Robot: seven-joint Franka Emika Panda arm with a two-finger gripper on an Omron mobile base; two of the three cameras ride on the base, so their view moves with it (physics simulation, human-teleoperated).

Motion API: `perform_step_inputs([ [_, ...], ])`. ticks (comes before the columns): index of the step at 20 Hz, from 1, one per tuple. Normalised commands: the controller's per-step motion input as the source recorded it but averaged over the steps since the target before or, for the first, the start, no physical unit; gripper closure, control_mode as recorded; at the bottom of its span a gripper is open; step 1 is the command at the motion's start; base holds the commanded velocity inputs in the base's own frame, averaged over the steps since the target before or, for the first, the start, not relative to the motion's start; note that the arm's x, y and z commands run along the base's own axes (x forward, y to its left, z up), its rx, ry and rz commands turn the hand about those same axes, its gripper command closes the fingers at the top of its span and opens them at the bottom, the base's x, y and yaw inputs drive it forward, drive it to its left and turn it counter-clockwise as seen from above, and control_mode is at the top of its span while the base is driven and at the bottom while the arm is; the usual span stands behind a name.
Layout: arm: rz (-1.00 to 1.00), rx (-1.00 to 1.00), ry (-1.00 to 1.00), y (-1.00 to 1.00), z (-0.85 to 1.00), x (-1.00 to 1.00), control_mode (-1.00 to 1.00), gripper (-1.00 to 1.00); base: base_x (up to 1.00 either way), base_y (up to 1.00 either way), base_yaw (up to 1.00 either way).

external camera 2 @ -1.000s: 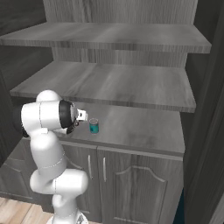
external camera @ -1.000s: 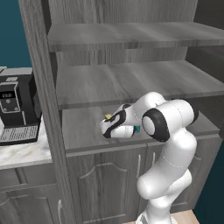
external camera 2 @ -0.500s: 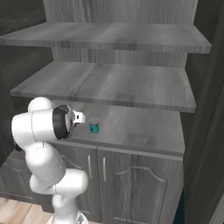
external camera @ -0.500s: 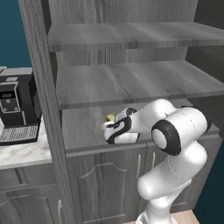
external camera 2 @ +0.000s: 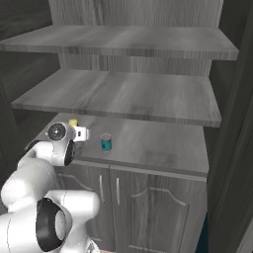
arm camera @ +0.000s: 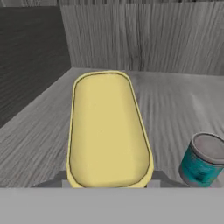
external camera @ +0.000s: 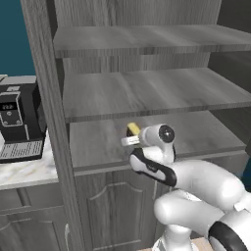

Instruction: Restock the canned food cabinet by taking the new fresh canned food from the counter and placing it in the cabinet. Then, take the old canned food from the cabinet and place it on the counter.

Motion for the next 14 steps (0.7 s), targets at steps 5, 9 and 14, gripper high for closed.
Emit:
perform_step_inputs([
  [5,-0.04,0.00,0.01,-0.17,1.00,-1.00,-1.00,1.00,0.00,0.00,0.00],
  [9,-0.04,-0.01,0.06,-0.38,0.80,-1.00,-1.00,1.00,0.00,0.00,0.00],
  [14,-0.01,0.00,0.07,-0.59,0.42,-1.00,-1.00,1.00,0.00,0.00,0.00],
])
